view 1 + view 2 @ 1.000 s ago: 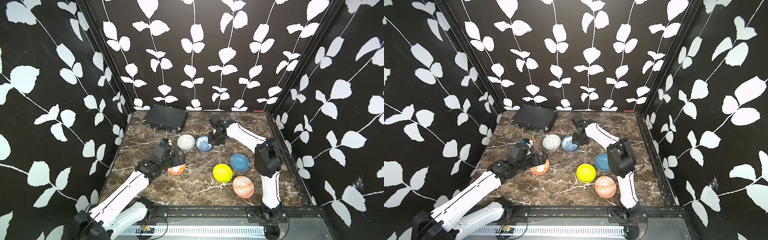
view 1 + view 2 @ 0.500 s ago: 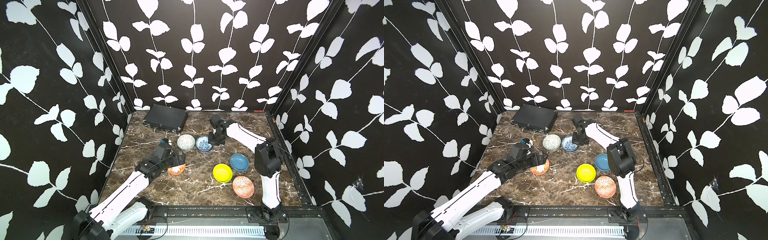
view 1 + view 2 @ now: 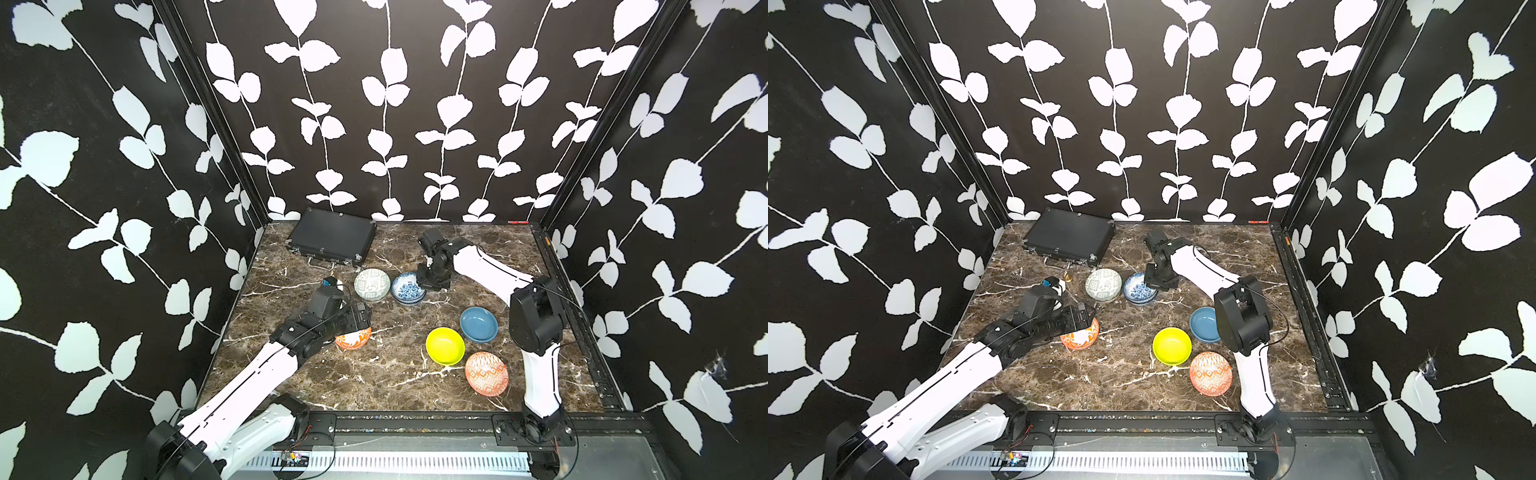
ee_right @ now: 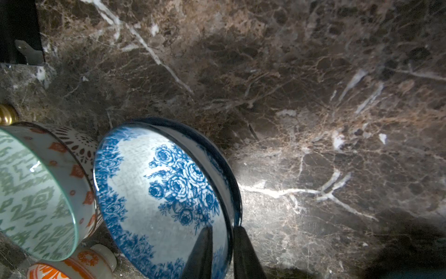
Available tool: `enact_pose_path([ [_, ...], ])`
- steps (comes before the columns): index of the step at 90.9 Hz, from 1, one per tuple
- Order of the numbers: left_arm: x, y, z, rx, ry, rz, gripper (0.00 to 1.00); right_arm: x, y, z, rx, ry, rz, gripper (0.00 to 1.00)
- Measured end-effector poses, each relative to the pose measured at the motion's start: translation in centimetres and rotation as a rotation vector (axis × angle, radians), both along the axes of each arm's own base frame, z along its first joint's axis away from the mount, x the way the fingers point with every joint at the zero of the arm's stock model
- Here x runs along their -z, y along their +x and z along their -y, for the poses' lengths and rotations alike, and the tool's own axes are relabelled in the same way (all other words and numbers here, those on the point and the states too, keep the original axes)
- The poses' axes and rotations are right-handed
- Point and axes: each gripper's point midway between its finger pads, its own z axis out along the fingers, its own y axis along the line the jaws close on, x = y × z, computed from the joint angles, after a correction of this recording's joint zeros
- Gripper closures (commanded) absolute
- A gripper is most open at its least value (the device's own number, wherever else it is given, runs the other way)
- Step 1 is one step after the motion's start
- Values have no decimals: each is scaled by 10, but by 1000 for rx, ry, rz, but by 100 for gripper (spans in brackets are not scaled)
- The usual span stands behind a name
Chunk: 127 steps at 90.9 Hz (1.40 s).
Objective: Stack the bowls
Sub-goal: Place the bowl on the bowl.
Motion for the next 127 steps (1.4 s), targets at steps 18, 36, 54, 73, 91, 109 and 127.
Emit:
enact_pose_path([
  [18, 0, 0, 0, 0, 0, 1, 1, -2, -3, 3, 3, -4, 4, 88],
  [36, -1, 0, 0, 0, -2, 3, 1, -9, -6, 9, 9, -10, 23, 91],
  [54, -1, 0, 0, 0, -2, 4, 1, -8, -7, 10, 11, -13, 24, 92],
  [73, -1, 0, 0, 0, -2, 4, 1, -8, -7, 9, 16, -5, 22, 94],
  [91, -1, 0, 0, 0, -2, 4, 1, -7, -8, 8, 27, 4, 12, 98],
  [109, -1, 0, 0, 0, -2, 4, 2, 0, -7, 7, 34, 27, 8, 100],
  [127, -1, 0, 0, 0, -2, 4, 1, 9, -5, 4, 47, 70, 0, 100],
])
